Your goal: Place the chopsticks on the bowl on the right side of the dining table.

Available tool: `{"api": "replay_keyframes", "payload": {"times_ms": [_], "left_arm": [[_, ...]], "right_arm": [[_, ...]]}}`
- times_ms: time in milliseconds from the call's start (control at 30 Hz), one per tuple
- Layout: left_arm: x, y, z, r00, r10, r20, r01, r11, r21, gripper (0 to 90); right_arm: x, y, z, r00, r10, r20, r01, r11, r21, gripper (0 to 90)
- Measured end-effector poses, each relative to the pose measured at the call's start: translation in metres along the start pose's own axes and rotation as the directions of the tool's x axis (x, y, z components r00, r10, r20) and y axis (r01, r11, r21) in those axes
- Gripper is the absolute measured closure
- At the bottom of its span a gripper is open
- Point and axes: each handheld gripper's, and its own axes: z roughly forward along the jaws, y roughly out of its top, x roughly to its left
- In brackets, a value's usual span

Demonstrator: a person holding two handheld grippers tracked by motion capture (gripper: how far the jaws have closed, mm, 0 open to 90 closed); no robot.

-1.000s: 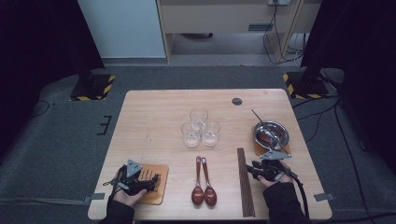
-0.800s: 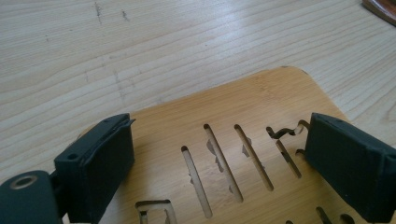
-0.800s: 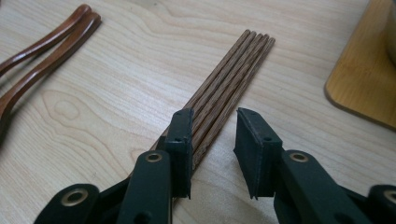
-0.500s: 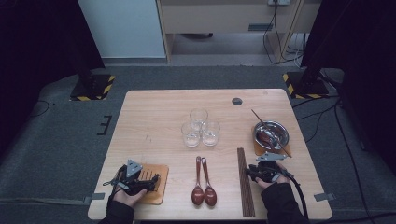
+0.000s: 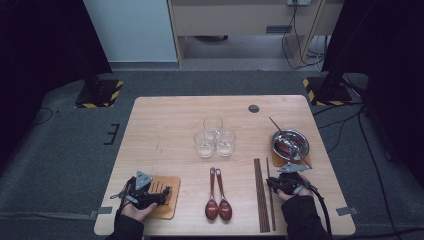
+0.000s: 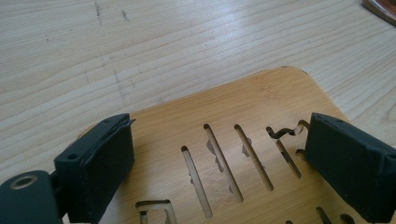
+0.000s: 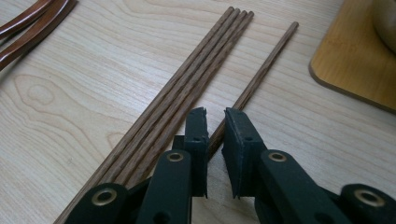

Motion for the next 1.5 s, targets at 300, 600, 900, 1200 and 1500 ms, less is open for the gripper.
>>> {"api": "replay_keyframes", "payload": {"times_ms": [300,600,900,1200,1500], "left_arm": [[0.0,0.0,0.0,1.0,0.0,0.0,0.0,1.0,0.0,7.2],[0.0,0.0,0.0,1.0,0.0,0.0,0.0,1.0,0.0,7.2],[0.0,0.0,0.0,1.0,0.006,0.001,-0.006,1.0,-0.006,7.2],[0.0,0.0,0.0,1.0,0.006,0.001,-0.006,1.0,-0.006,7.2],[0.0,0.0,0.0,1.0,0.006,0.001,-0.006,1.0,-0.006,7.2]], "right_arm": [[-0.008,-0.001,-0.004,0.9992,0.013,0.038,-0.014,1.0,0.013,82.6],[-0.013,-0.002,-0.007,0.9974,0.024,0.068,-0.026,1.0,0.018,85.0],[-0.021,-0.002,-0.007,0.995,0.044,0.09,-0.045,0.999,0.002,85.5],[-0.018,-0.001,-0.004,0.9962,0.028,0.083,-0.027,1.0,-0.016,83.3],[-0.02,-0.006,-0.013,0.9964,0.037,0.076,-0.034,0.999,-0.04,80.0]]}}
